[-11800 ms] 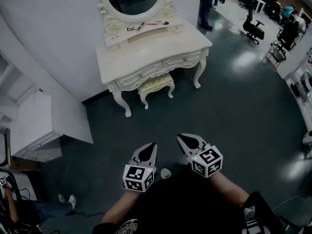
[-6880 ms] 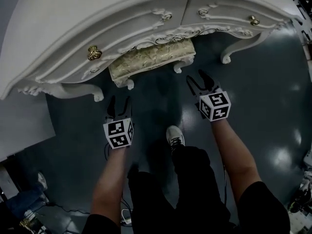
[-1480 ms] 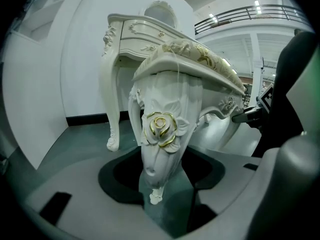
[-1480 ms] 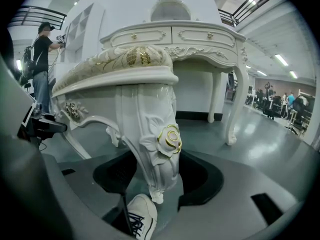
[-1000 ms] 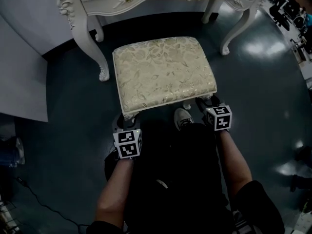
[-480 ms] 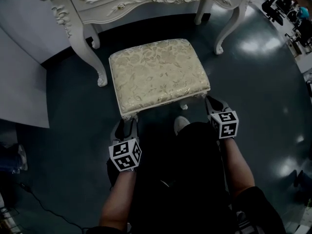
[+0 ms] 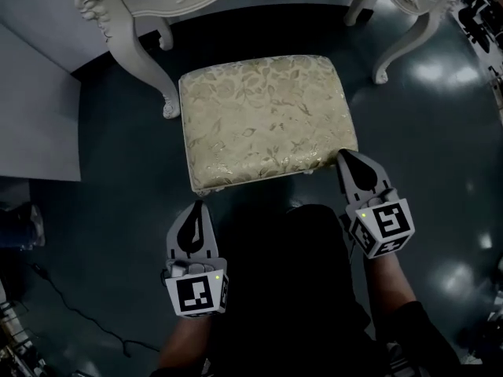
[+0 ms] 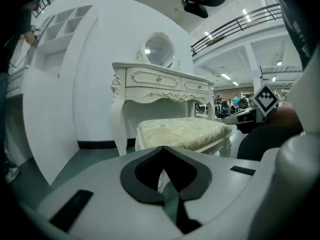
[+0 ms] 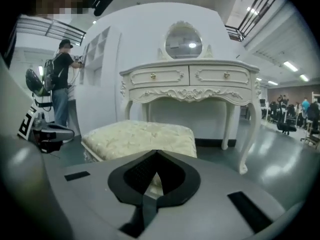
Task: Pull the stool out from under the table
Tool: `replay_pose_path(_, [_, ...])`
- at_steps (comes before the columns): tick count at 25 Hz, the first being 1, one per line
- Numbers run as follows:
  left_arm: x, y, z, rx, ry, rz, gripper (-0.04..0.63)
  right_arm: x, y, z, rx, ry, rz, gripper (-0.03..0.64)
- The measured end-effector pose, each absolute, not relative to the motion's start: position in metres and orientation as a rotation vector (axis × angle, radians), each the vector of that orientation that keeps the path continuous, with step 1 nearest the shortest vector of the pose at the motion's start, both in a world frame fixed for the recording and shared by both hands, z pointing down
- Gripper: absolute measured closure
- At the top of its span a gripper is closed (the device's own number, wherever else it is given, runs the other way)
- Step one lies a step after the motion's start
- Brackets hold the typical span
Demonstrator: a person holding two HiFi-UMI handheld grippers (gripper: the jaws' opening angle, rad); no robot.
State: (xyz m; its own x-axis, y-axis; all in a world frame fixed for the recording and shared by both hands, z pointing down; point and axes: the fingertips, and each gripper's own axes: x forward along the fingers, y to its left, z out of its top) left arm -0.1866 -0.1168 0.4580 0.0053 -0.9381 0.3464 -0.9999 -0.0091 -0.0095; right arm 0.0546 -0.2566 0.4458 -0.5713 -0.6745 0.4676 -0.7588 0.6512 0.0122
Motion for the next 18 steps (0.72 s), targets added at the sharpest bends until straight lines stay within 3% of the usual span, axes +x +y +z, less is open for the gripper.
replay_pose_path(7, [-0.171,-0.138,0.399,1.950,-1.961,0.407,0.588,0.013,-0.275,0.377,0.910,-2.483,0.308,0.589])
replay_pose_path(18, [-0.150,-0.076,0.182,1.876,-1.759,0.373,0.588,0.018,-0.216,0.175,0.864,-2.344,0.492,0.589])
